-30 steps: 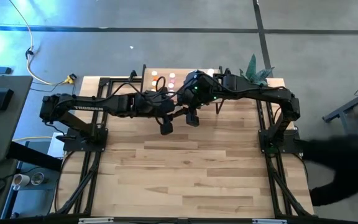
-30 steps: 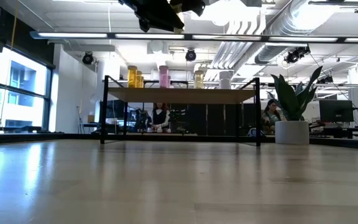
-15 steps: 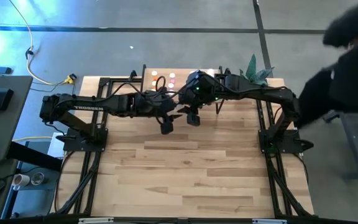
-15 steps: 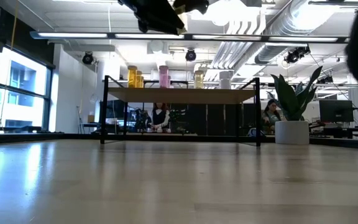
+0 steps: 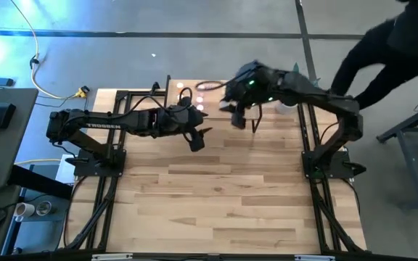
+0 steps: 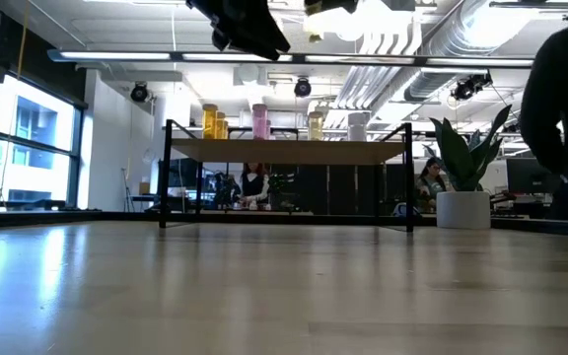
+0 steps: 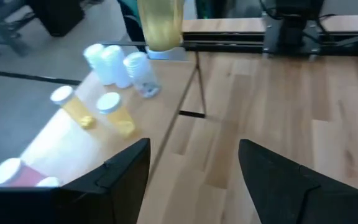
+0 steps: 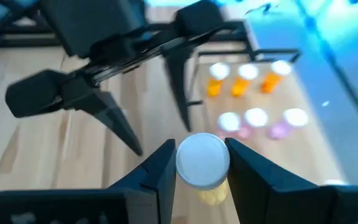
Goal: Pick and place medicine bottles onto shelf by color
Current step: Put the yellow pill bottle on the shelf aligned with the other yellow pill bottles
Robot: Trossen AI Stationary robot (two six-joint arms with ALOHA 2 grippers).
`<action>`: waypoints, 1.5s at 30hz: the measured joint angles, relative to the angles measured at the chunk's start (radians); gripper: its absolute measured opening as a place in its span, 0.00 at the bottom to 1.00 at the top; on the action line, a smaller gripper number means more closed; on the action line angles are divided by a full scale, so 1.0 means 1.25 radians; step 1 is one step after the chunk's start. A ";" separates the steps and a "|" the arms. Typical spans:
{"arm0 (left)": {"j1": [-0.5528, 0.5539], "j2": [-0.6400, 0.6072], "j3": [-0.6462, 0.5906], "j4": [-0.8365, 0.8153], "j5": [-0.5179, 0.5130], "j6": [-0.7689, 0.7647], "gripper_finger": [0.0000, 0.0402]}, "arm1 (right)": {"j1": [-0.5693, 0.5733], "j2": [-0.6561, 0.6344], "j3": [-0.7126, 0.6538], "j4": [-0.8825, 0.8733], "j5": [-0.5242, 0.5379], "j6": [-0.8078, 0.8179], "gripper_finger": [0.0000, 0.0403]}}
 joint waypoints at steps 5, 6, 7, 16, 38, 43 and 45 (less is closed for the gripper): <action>0.008 -0.007 0.001 0.004 -0.030 0.032 0.58 | -0.045 -0.075 0.000 0.021 0.023 -0.029 0.27; 0.010 -0.007 0.001 0.006 -0.030 0.033 0.58 | -0.054 -0.093 0.000 0.024 0.032 -0.032 0.27; 0.013 -0.007 0.001 0.005 -0.030 0.033 0.58 | -0.064 -0.109 0.000 0.026 0.040 -0.036 0.27; 0.038 -0.030 0.001 0.003 -0.030 0.027 0.57 | -0.152 -0.261 -0.141 0.096 0.029 -0.003 0.27; 0.121 -0.247 0.001 -0.079 -0.020 -0.080 0.57 | -0.097 -0.292 -0.632 0.621 -0.010 0.181 0.27; 0.150 -0.282 0.001 -0.113 0.003 -0.081 0.57 | -0.075 -0.241 -0.632 0.635 -0.010 0.156 0.27; 0.169 -0.288 0.001 -0.123 0.014 -0.087 0.57 | -0.072 -0.231 -0.632 0.627 -0.010 0.157 0.27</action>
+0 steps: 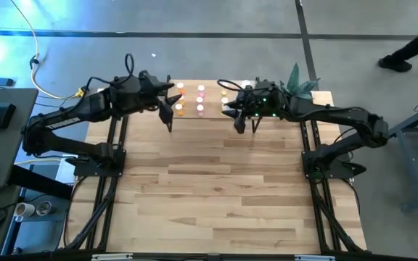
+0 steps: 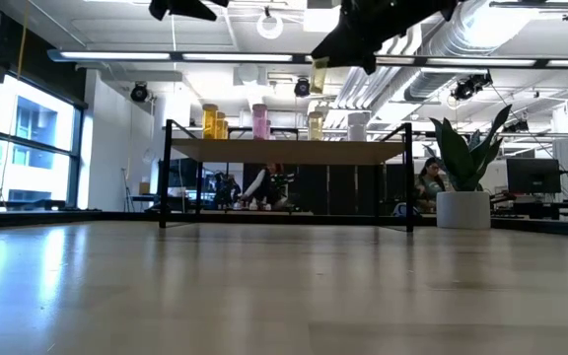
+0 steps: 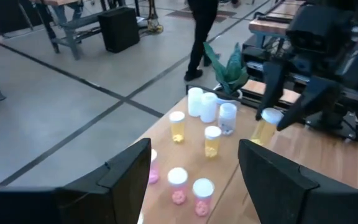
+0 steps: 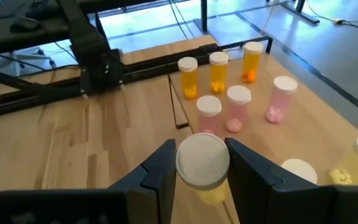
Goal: Pick and place medicine bottles onto shelf by color
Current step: Put the yellow pill bottle on the shelf aligned with the other yellow pill bottles
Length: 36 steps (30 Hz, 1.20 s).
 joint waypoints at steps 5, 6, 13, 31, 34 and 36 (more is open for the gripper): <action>0.062 -0.002 0.000 0.002 0.062 0.009 0.57 | 0.001 0.018 0.000 0.002 0.010 0.020 0.27; 0.077 -0.002 0.000 0.007 0.078 0.014 0.57 | -0.001 0.023 0.000 -0.001 0.010 0.026 0.27; 0.155 -0.002 0.000 0.044 0.141 0.054 0.57 | -0.018 0.070 0.000 0.001 0.013 0.040 0.27; 0.203 -0.001 0.000 0.041 0.185 0.065 0.57 | -0.042 0.130 0.000 -0.011 0.032 -0.002 0.27; 0.203 -0.001 0.000 0.039 0.185 0.072 0.57 | -0.043 0.130 0.000 -0.010 0.053 -0.002 0.27; 0.203 -0.001 0.000 0.039 0.185 0.072 0.57 | -0.046 0.130 0.000 -0.009 0.054 -0.002 0.27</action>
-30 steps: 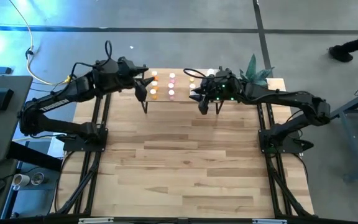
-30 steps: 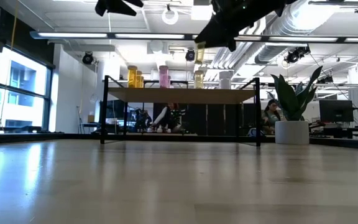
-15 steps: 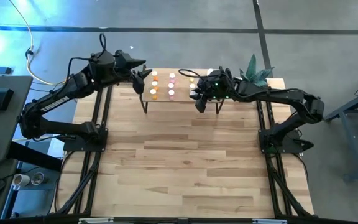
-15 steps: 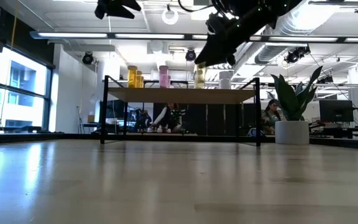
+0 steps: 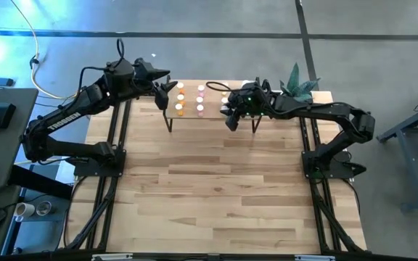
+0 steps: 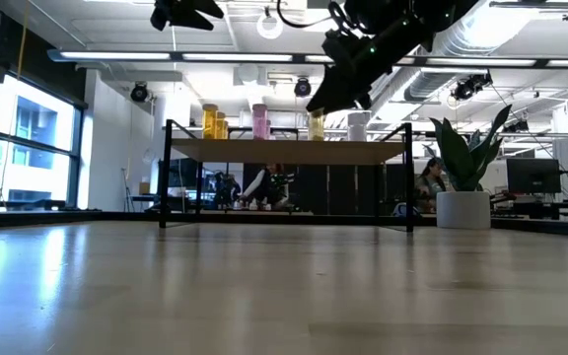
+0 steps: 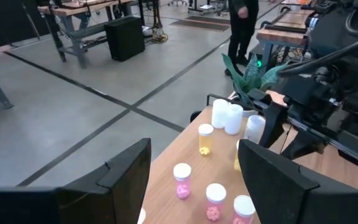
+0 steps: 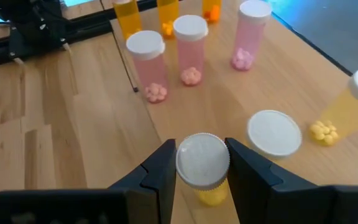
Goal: Pick and place medicine bottles onto shelf by color
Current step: Put the yellow pill bottle on the shelf aligned with the other yellow pill bottles
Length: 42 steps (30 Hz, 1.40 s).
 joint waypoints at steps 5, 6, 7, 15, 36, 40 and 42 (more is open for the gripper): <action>0.000 0.000 0.000 0.000 -0.001 0.000 0.57 | 0.000 0.000 0.000 0.014 0.003 0.000 0.27; 0.000 0.000 0.000 0.000 -0.001 0.000 0.57 | 0.000 0.000 0.000 0.020 0.003 0.000 0.27; 0.000 0.000 0.000 0.000 -0.001 0.000 0.57 | -0.001 0.000 0.000 0.022 0.003 0.000 0.27; 0.000 0.000 0.000 0.000 -0.001 0.000 0.57 | -0.010 0.000 0.000 0.021 0.007 0.000 0.27; 0.000 0.000 0.000 0.000 -0.001 0.000 0.57 | -0.017 0.000 0.000 0.033 0.028 -0.042 0.27; 0.000 0.000 0.000 0.000 -0.001 0.000 0.57 | -0.021 0.000 0.000 0.033 0.027 -0.039 0.27; 0.000 0.000 0.000 0.000 -0.001 0.000 0.57 | -0.021 0.000 0.000 0.033 0.024 -0.035 0.27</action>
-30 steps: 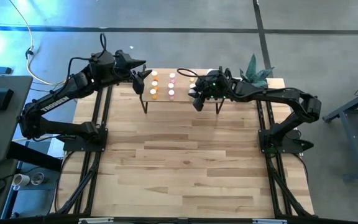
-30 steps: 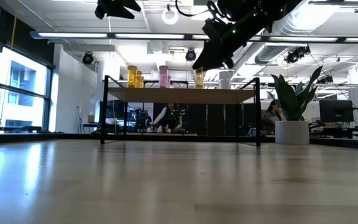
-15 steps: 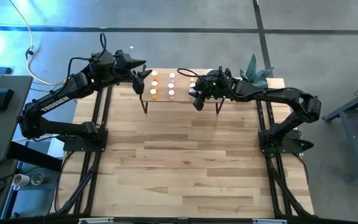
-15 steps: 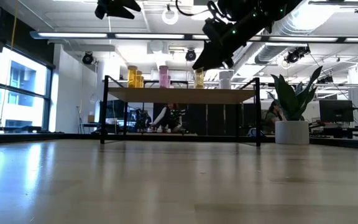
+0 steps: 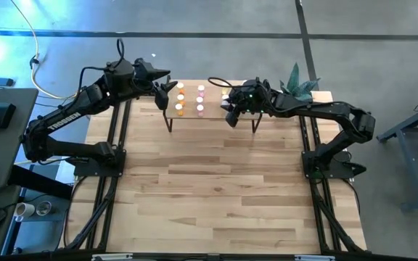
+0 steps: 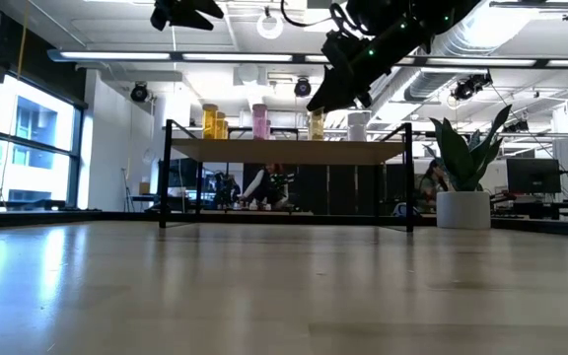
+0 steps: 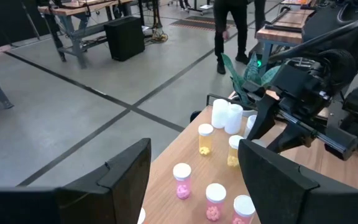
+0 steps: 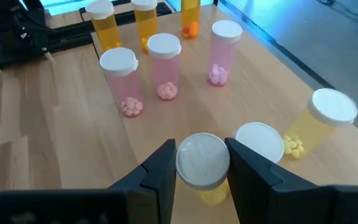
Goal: Pick and place medicine bottles onto shelf by color
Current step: Put the yellow pill bottle on the shelf aligned with the other yellow pill bottles
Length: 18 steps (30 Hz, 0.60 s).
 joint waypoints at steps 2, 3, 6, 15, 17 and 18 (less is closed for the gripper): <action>0.000 0.000 0.000 0.000 0.000 0.000 0.57 | 0.002 0.000 0.000 0.000 -0.004 0.018 0.27; 0.000 0.000 0.000 0.000 0.000 0.000 0.57 | 0.004 0.000 0.000 0.000 -0.006 0.028 0.27; 0.000 0.000 0.000 -0.003 0.000 0.000 0.57 | 0.014 0.000 0.000 -0.011 -0.009 0.059 0.27; 0.000 0.000 0.000 -0.032 0.000 0.000 0.57 | 0.034 0.000 0.000 -0.031 0.052 0.100 0.27; 0.000 0.000 0.000 -0.034 0.000 0.000 0.57 | 0.034 0.000 0.000 -0.031 0.052 0.104 0.27; 0.000 0.000 0.000 -0.034 0.000 0.000 0.57 | 0.034 0.000 0.000 -0.031 0.052 0.103 0.27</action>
